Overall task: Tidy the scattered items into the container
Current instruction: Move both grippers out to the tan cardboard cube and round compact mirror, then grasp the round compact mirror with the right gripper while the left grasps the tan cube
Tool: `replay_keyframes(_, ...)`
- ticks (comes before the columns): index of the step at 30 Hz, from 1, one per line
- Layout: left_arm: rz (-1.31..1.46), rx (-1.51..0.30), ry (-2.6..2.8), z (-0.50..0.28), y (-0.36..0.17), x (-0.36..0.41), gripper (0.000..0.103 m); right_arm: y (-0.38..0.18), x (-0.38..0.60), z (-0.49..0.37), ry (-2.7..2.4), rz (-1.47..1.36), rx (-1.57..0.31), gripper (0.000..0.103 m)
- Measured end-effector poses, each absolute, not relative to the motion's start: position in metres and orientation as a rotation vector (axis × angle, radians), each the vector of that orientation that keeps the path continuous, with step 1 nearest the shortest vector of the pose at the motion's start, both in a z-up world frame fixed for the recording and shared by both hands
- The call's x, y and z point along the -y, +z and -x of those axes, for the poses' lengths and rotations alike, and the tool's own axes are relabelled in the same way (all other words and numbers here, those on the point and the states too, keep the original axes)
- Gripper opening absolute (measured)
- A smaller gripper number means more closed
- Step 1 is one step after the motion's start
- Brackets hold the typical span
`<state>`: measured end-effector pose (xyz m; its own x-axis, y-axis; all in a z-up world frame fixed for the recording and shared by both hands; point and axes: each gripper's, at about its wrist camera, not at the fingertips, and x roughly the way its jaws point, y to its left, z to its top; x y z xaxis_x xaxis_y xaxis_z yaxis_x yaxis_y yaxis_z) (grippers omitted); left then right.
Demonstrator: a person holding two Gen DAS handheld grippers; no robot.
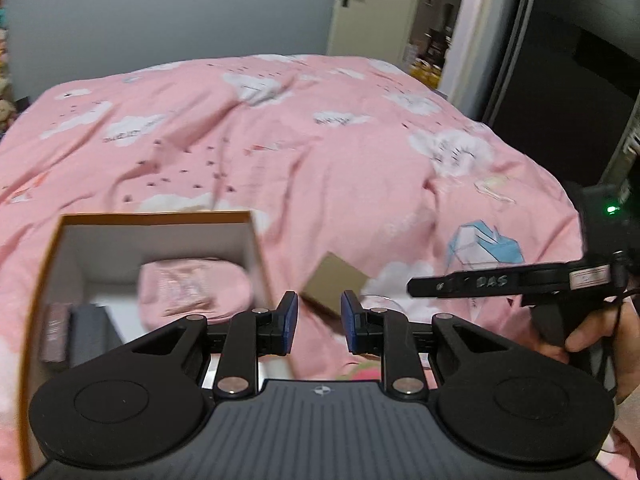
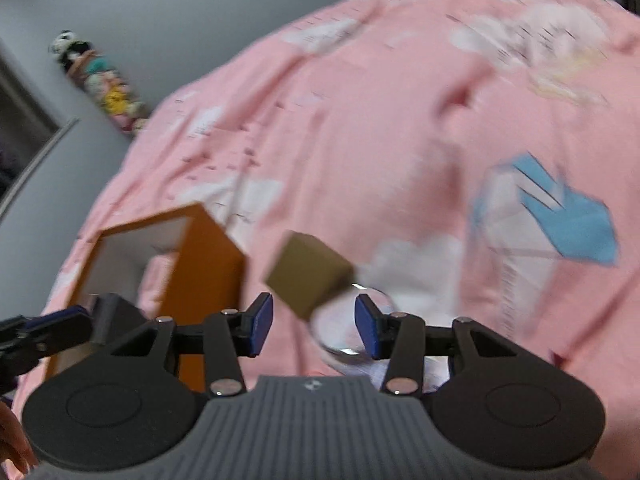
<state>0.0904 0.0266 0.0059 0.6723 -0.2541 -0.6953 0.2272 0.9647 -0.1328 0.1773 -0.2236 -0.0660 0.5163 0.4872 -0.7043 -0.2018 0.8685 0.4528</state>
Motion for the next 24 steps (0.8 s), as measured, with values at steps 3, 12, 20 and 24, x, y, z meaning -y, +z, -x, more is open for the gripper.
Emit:
replay_keyframes(3,0.022,-0.800,-0.274,-0.100,-0.004,-0.012,0.034,-0.082,0.232,-0.180,0.406,-0.352,-0.987,0.049)
replay_keyframes(12,-0.111,-0.860,-0.280,-0.121,-0.028,0.017,0.047,-0.118,0.238,-0.204,0.388,-0.421,-1.092,0.049)
replay_keyframes(20,-0.164,-0.895,-0.282,-0.133,-0.040,0.028,0.048,-0.149,0.242,-0.226,0.415,-0.538,-1.175,0.052)
replay_keyframes(24,-0.181,-0.893,-0.278,-0.139,-0.043,0.032,0.050,-0.152,0.243,-0.228,0.450,-0.584,-1.180,0.045)
